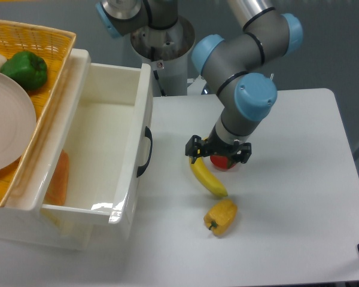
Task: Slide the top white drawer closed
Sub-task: 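Lower the gripper and swing it toward the open white drawer's front, then move the gripper against the drawer front beside its black handle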
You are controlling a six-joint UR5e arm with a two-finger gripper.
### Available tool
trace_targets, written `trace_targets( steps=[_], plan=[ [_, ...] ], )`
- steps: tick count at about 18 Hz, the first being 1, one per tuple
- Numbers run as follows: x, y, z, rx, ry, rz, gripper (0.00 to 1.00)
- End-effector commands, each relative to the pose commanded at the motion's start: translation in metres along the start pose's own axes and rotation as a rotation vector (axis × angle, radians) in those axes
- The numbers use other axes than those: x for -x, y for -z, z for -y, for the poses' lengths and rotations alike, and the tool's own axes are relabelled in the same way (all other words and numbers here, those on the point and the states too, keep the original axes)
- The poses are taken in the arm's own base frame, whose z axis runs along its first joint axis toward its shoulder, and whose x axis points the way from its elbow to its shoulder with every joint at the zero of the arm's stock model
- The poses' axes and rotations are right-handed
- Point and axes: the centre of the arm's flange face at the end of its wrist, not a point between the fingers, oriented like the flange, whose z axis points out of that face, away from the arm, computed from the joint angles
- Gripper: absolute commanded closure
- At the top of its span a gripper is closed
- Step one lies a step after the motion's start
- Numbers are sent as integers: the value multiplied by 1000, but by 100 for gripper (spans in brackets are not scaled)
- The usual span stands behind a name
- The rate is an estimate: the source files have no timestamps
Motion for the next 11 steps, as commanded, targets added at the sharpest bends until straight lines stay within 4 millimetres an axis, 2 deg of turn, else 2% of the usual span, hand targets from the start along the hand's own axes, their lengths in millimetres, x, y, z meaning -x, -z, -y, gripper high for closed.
trace_targets(
  steps=[4, 11],
  plan=[
    [-20, 0, 7, -19, 7, -31, 0],
    [-37, -2, 11, -35, -10, -71, 0]
  ],
)
